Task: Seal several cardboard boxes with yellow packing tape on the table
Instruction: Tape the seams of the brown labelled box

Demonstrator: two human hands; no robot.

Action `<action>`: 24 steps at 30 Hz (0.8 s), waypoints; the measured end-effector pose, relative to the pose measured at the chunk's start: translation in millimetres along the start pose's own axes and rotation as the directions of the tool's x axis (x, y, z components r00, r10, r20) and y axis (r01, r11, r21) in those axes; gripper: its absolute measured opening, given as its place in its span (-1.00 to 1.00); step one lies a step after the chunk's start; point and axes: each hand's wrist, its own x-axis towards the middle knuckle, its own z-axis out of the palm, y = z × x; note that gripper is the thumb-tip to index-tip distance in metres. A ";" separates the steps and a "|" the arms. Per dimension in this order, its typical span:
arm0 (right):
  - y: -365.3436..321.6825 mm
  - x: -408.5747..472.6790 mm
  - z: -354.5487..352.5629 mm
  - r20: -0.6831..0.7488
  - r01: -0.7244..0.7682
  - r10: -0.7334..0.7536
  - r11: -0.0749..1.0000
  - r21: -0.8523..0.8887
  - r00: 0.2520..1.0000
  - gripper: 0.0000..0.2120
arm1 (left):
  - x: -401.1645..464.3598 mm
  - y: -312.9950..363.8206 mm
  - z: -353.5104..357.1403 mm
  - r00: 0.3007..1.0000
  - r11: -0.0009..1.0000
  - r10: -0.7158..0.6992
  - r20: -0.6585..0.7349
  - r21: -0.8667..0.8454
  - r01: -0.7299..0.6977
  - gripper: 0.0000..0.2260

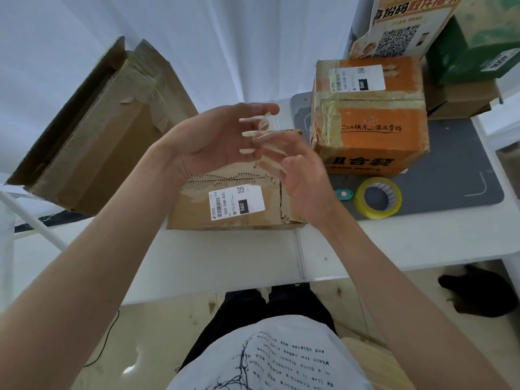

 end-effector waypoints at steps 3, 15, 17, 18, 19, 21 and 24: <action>4.8 -0.1 8.7 -0.035 -0.074 0.082 0.981 0.177 0.996 -0.81 | 0.9 -0.5 -4.5 0.999 0.995 0.001 -0.053 -0.101 -0.006 -0.80; 12.7 -10.8 1.6 -0.398 -0.126 0.210 0.965 0.228 0.893 -0.93 | 10.3 -2.9 -9.6 0.969 0.991 0.103 -0.225 0.108 -0.081 -0.77; 14.3 -16.7 -6.6 -0.462 -0.137 0.207 0.974 0.179 0.862 -0.95 | 11.9 -1.7 -10.3 0.940 0.954 0.166 -0.297 0.289 -0.077 -0.76; 15.2 -20.1 -11.1 -0.487 -0.147 0.197 0.979 0.139 0.851 -0.95 | 13.4 -2.0 -10.5 0.922 0.928 0.190 -0.338 0.368 -0.056 -0.74; 16.1 -23.2 -15.3 -0.505 -0.164 0.191 0.982 0.097 0.842 -0.95 | 15.1 -3.1 -10.0 0.903 0.895 0.215 -0.373 0.445 -0.029 -0.72; 17.6 -28.6 -22.7 -0.534 -0.214 0.207 0.976 0.049 0.820 -0.93 | 20.4 -8.7 -7.5 0.877 0.804 0.279 -0.390 0.594 0.009 -0.72; 19.7 -34.7 -30.3 -0.578 -0.284 0.264 0.957 0.057 0.772 -0.85 | 30.6 -20.9 -0.9 0.861 0.686 0.354 -0.365 0.727 0.026 -0.77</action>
